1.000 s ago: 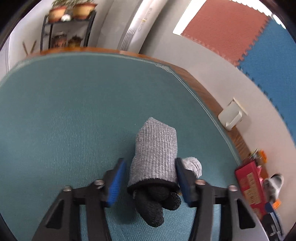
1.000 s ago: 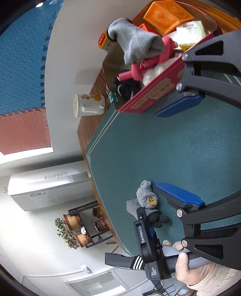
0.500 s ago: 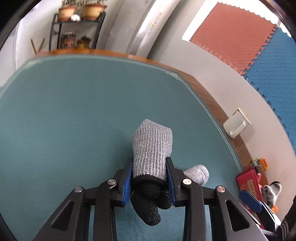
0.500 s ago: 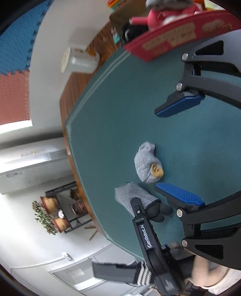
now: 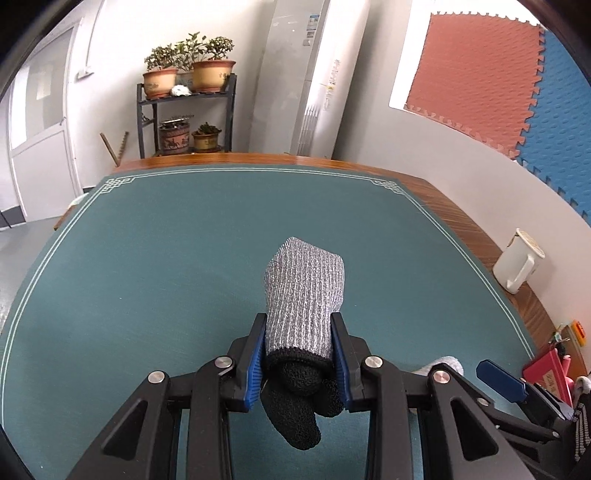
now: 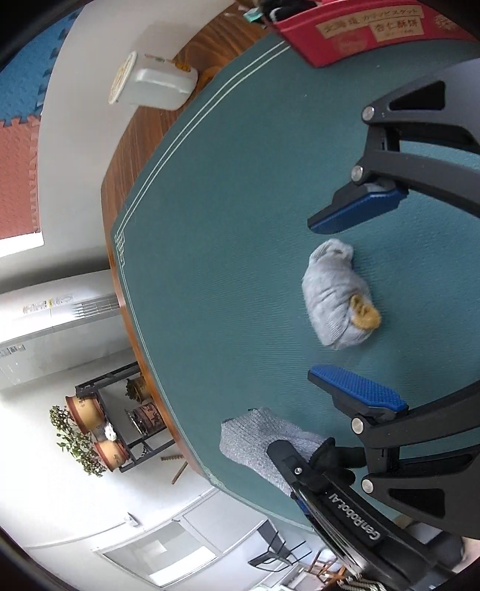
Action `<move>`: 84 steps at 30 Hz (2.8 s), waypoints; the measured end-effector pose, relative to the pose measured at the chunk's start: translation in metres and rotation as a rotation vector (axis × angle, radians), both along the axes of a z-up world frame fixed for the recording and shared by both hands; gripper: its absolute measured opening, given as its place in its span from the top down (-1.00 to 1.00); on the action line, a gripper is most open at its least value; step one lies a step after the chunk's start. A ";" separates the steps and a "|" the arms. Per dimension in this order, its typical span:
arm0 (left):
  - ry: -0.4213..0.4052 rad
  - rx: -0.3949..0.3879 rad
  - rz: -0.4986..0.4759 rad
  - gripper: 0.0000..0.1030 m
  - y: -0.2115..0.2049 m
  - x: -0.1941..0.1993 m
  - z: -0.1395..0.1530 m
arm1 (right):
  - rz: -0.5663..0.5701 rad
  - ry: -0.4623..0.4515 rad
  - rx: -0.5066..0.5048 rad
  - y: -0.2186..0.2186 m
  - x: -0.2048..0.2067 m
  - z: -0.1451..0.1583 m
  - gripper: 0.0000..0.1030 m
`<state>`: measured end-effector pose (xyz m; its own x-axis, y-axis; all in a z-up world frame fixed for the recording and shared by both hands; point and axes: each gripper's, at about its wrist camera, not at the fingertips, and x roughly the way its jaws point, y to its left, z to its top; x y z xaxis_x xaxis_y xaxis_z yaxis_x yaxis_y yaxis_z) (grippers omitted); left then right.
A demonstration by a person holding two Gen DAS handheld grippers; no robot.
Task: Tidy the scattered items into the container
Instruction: 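Grasp the rolled grey sock ball with the right gripper, then carry the sock ball into the red tin and open the right gripper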
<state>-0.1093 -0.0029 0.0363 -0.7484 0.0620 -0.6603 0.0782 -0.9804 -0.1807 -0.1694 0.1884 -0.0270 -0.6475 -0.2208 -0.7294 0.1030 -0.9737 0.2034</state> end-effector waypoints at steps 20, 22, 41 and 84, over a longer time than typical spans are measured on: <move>-0.026 -0.001 0.000 0.35 -0.002 -0.004 -0.006 | 0.012 -0.036 0.045 -0.002 -0.007 -0.026 -0.20; -0.032 0.001 -0.006 0.35 -0.001 -0.005 -0.008 | 0.013 -0.034 0.044 -0.001 -0.005 -0.025 -0.17; -0.032 -0.004 -0.078 0.35 0.022 -0.001 -0.011 | -0.173 0.214 0.062 0.059 0.084 0.046 -0.13; -0.037 -0.010 -0.225 0.35 0.058 0.026 -0.009 | -0.492 0.039 0.142 0.236 0.109 0.030 -0.14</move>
